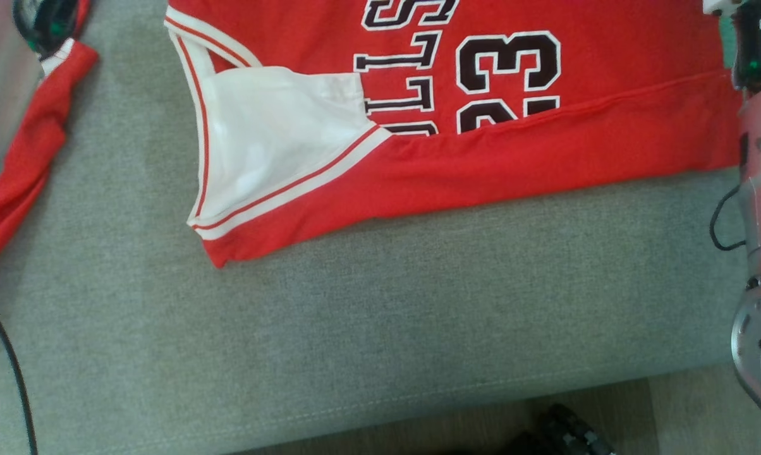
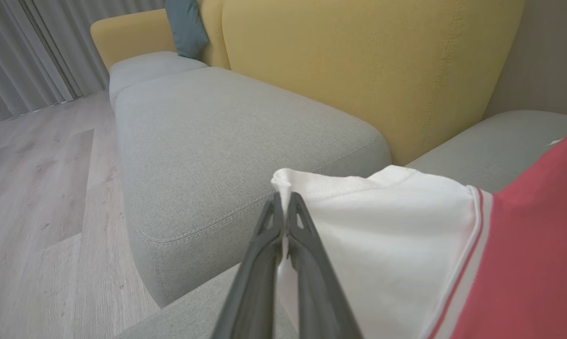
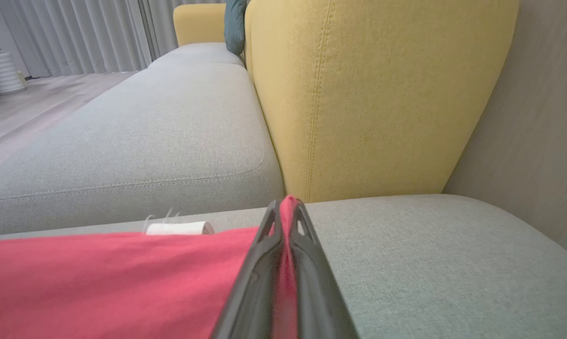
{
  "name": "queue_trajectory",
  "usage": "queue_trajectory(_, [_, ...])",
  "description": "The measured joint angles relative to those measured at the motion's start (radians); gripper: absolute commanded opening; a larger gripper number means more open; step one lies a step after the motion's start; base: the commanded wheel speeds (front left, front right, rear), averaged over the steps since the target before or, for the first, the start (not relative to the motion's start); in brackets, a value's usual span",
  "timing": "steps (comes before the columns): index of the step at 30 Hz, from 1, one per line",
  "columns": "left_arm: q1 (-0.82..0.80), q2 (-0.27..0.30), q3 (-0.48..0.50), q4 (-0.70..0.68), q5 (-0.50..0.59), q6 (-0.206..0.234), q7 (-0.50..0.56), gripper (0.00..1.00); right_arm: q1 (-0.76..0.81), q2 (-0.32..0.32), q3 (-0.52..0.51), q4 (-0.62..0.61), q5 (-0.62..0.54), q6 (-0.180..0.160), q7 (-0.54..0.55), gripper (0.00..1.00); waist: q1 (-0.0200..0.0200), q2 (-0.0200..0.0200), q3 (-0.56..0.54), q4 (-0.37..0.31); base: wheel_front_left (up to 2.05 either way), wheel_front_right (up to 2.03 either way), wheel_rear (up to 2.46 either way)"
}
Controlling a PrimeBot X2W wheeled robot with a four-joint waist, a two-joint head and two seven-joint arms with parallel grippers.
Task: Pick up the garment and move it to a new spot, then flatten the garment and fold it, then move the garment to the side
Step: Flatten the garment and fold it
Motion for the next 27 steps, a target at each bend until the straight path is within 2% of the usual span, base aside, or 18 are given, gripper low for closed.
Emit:
queue_trajectory(7, [0.091, 0.008, -0.008, -0.014, 0.000, -0.027, -0.007, 0.00, 0.064, -0.005, 0.020, 0.013, 0.029, 0.000, -0.013, 0.00, -0.0001, 0.0001, -0.054, 0.010, 0.00, 0.00, 0.00])
queue_trajectory(13, [0.190, 0.029, -0.012, -0.074, -0.009, -0.027, -0.007, 0.00, 0.164, -0.032, 0.054, 0.011, 0.088, 0.000, 0.022, 0.00, -0.0001, 0.0001, -0.121, 0.024, 0.00, 0.00, 0.00])
queue_trajectory(21, [0.347, 0.073, -0.041, -0.192, -0.027, -0.025, -0.007, 0.00, 0.310, -0.086, 0.117, -0.041, 0.187, 0.000, 0.138, 0.00, -0.0002, 0.0001, -0.221, 0.045, 0.00, 0.00, 0.00])
queue_trajectory(27, [0.439, 0.119, -0.070, -0.306, -0.037, 0.006, 0.018, 0.00, 0.416, -0.134, 0.161, -0.112, 0.250, 0.000, 0.246, 0.00, -0.0002, 0.0001, -0.273, 0.066, 0.00, 0.00, 0.00])
